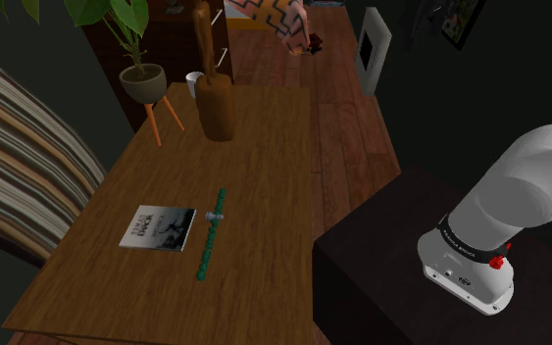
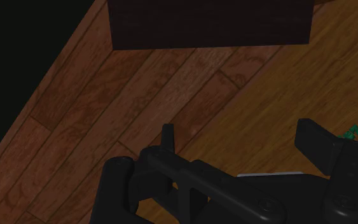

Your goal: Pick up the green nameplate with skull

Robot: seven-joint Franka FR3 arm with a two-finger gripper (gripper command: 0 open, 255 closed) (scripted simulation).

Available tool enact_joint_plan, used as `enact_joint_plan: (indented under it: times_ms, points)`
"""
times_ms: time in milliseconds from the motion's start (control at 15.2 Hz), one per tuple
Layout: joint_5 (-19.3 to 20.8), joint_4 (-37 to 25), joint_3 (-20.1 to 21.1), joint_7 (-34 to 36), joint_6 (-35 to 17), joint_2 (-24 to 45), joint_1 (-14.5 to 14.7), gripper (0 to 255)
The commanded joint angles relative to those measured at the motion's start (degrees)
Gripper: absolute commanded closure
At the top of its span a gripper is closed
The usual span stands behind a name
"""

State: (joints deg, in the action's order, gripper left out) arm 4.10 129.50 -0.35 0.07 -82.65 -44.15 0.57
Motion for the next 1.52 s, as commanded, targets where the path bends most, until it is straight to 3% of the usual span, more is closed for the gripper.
enact_joint_plan:
  times_ms: [0,726,1452]
  points:
    - [0.0,0.0,0.0,0.0,0.0,0.0,0.0,0]
    - [-5.5,7.4,8.6,7.6,-16.5,8.9,4.3,0]
    - [-6.9,6.6,17.5,15.6,-32.8,25.6,7.4,0]
